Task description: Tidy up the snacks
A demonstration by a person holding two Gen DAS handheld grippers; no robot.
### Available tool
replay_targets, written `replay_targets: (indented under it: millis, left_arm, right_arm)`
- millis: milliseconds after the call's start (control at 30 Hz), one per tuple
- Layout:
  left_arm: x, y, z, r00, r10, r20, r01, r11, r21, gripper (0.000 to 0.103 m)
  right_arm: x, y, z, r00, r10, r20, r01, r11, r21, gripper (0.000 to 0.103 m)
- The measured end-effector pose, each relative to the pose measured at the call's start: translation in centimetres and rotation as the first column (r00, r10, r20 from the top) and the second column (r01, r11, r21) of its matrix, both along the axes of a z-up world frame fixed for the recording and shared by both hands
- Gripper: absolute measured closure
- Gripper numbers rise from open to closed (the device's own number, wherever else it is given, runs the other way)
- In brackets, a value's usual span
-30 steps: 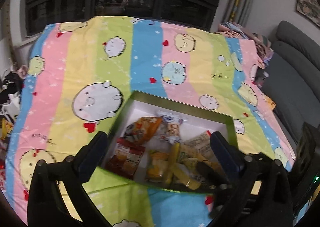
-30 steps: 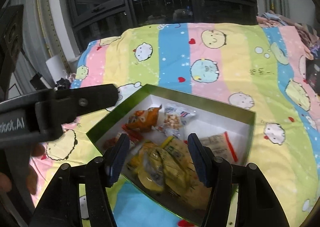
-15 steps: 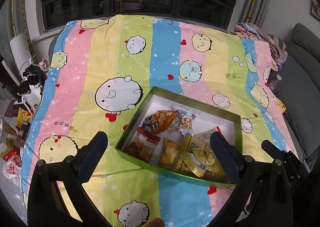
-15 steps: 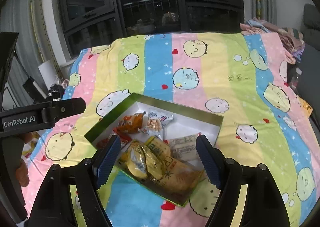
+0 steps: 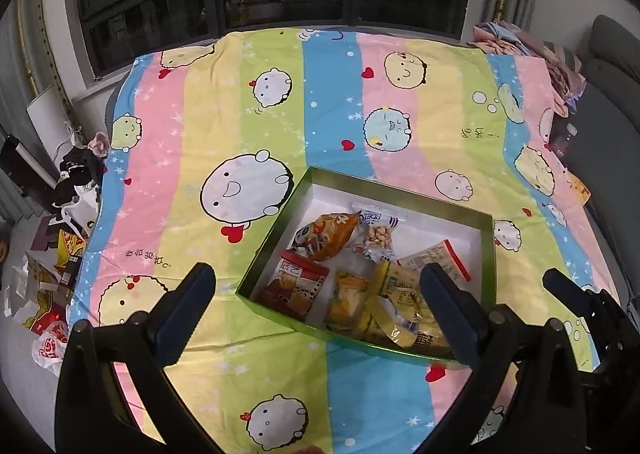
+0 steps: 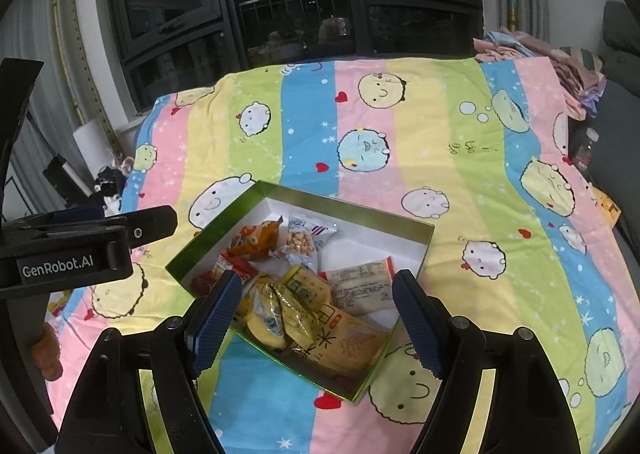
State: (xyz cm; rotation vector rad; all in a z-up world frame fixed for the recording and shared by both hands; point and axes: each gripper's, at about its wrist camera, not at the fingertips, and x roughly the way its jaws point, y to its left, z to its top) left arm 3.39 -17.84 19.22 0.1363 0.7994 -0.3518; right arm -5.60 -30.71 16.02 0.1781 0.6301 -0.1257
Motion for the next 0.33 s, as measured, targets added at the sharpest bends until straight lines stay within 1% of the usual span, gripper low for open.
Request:
replay_targets:
  millis: [200, 333]
  left_arm:
    - [0.6, -0.6, -0.4, 1.000, -0.001, -0.025, 0.001, 1.000, -0.015, 0.000]
    - [0.7, -1.2, -0.6, 1.000, -0.009, -0.023, 0.008, 1.000, -0.009, 0.000]
  right_arm:
    - [0.5, -0.3, -0.4, 1.000, -0.002, -0.020, 0.002, 1.000, 0.007, 0.025]
    - [0.7, -0.3, -0.6, 1.000, -0.005, -0.026, 0.005, 1.000, 0.014, 0.025]
